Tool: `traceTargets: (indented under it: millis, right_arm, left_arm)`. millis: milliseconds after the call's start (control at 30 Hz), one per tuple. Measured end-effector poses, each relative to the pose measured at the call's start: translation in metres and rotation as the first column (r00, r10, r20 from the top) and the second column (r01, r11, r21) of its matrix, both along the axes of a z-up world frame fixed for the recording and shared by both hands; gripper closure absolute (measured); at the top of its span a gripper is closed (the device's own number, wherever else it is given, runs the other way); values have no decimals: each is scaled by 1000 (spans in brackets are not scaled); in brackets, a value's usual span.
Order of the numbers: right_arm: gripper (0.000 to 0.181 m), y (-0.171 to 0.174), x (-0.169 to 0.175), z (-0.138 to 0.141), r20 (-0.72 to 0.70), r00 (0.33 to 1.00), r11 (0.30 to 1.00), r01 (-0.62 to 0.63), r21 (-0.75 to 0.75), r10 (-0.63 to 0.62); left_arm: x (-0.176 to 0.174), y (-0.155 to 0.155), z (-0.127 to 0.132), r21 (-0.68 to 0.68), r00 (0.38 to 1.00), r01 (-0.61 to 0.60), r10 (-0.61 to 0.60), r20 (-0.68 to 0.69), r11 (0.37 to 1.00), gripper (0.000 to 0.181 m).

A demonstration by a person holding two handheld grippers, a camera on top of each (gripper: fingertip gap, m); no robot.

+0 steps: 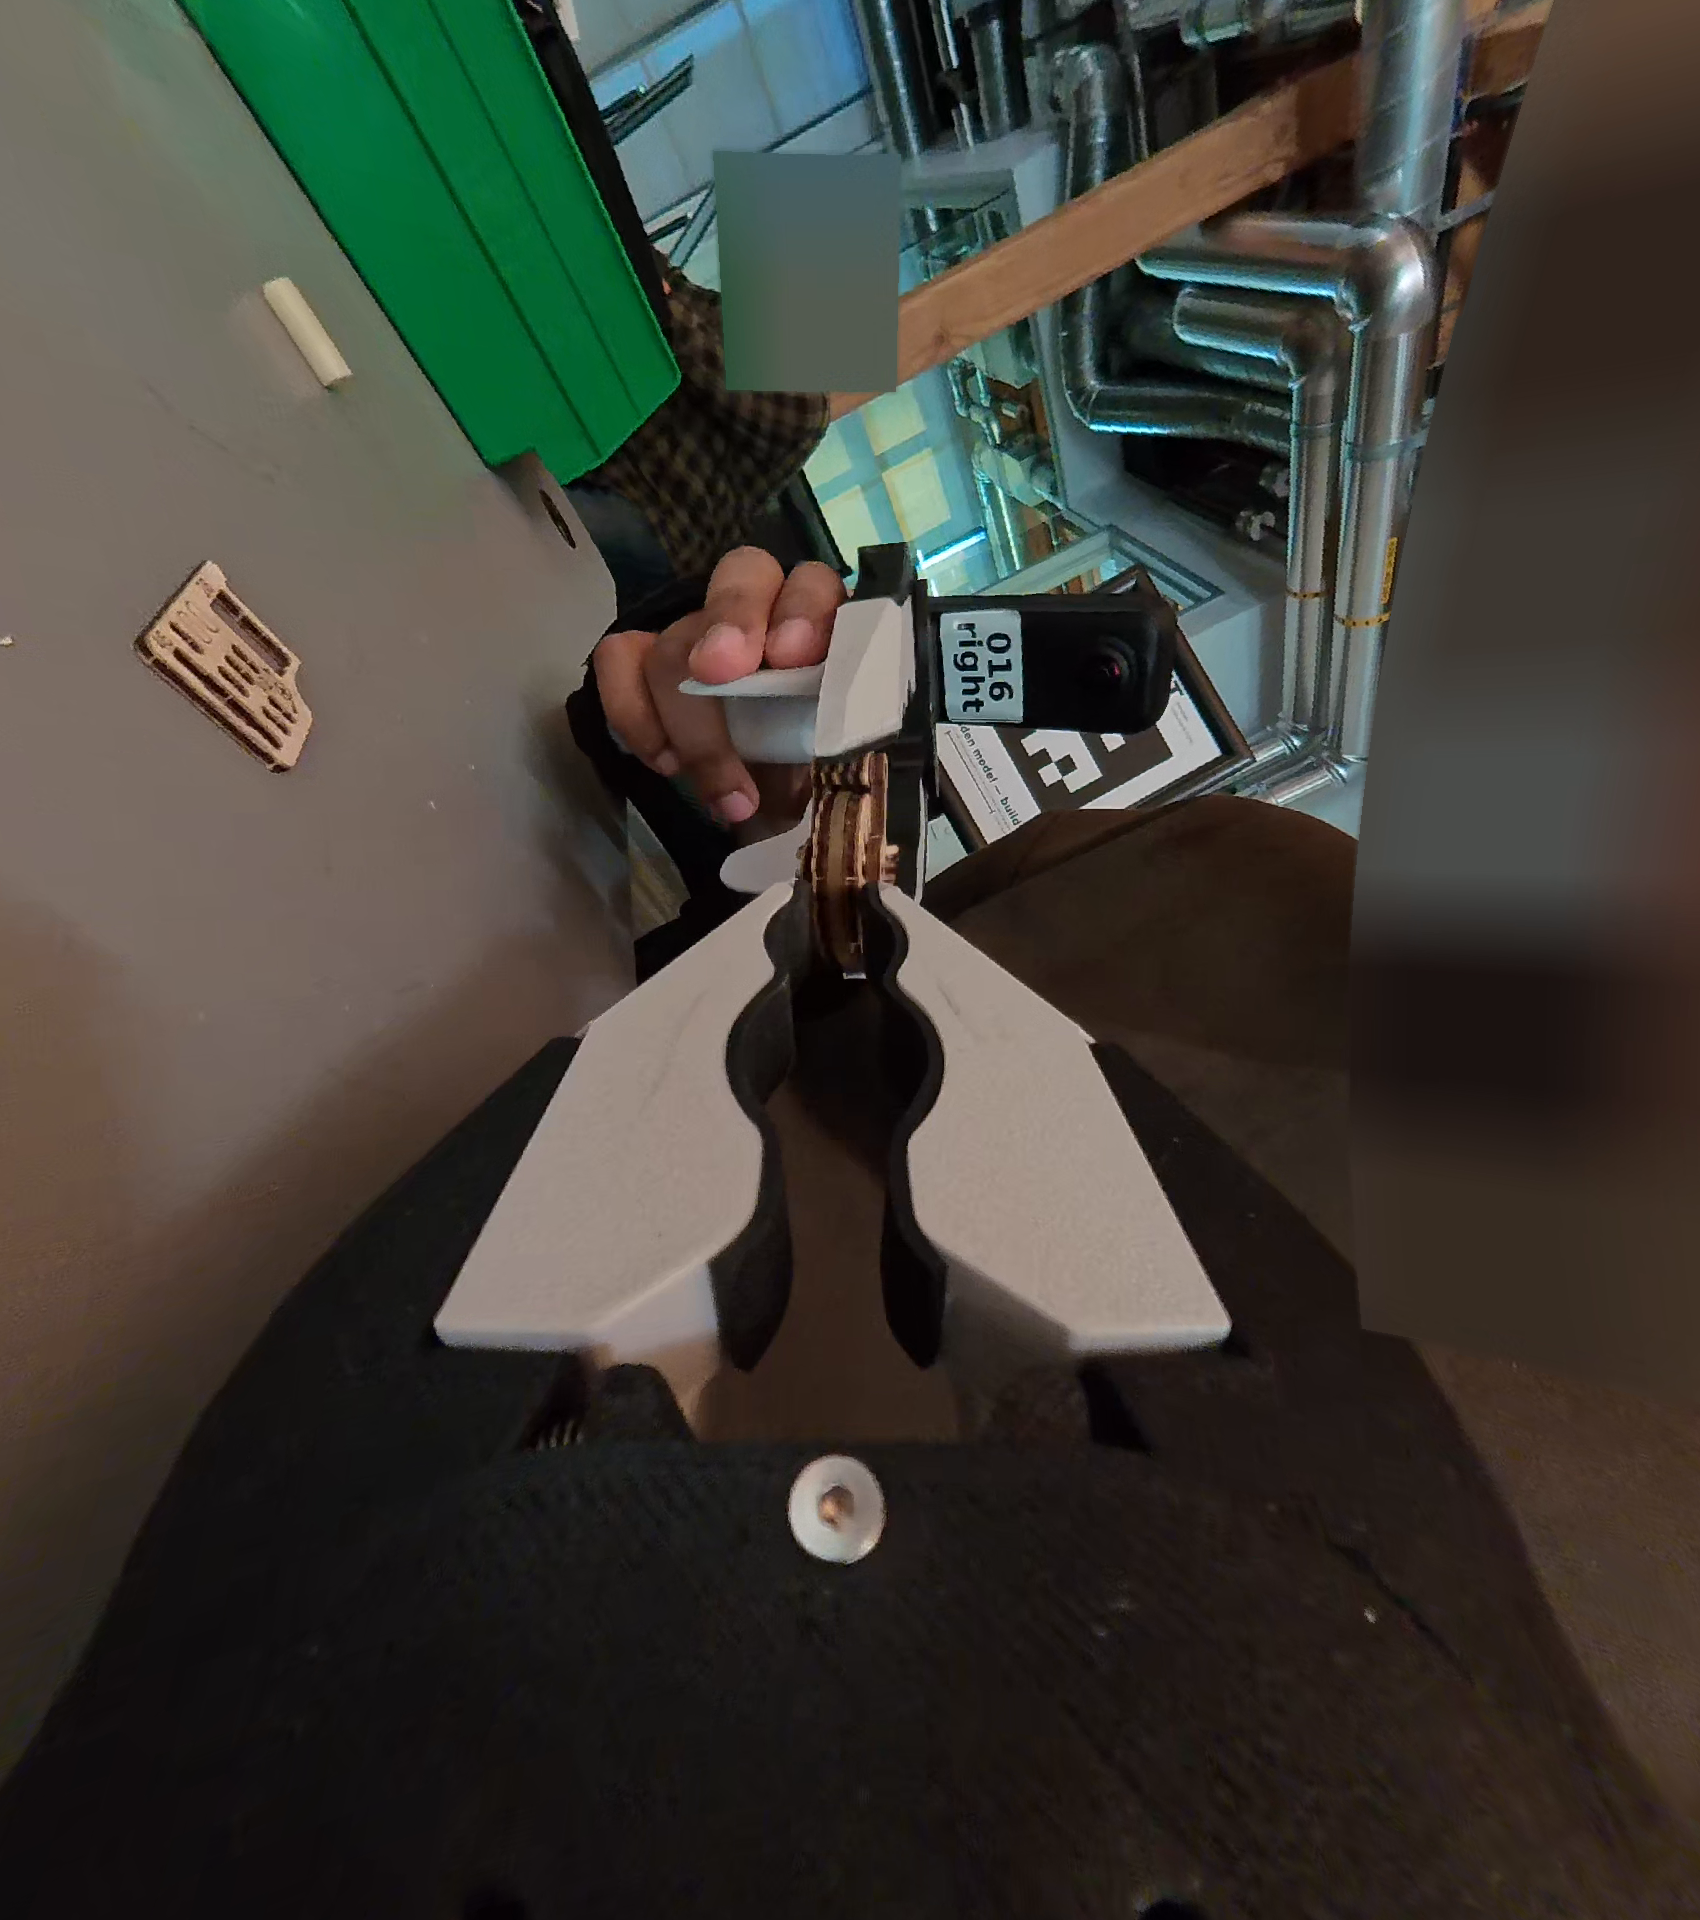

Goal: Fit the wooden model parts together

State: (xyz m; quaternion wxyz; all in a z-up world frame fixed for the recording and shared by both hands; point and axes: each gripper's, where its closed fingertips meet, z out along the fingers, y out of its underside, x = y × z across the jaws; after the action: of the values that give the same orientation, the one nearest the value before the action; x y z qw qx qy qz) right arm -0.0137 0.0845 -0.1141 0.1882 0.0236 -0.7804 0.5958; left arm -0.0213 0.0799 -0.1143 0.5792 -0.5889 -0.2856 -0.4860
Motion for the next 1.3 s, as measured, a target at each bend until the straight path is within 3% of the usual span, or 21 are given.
traceTargets:
  millis: [100, 233, 300, 467, 1300]
  right_arm:
    - [136, 0, 0, 1, -6, 1000, 1000, 4, -5, -4]
    - [136, 1, -1, 3, -30, 999, 1000, 10, -9, -10]
    - [136, 0, 0, 4, -53, 999, 1000, 11, -6, -11]
    - [136, -2, 2, 2, -130, 991, 1000, 16, 26, -12]
    - [136, -4, 7, 2, -127, 992, 999, -10, 36, 14]
  left_arm:
    - [0, 0, 0, 3, 1000, 1, -1, -3, 1000, 175]
    - [0, 1, 1, 3, 1000, -6, 6, -16, 1000, 152]
    - [1, 1, 2, 6, 1000, -9, 9, -29, 1000, 149]
    - [7, 2, 4, 13, 999, 19, -18, -51, 1000, 151]
    - [12, 6, 4, -3, 993, 13, -14, -121, 1000, 166]
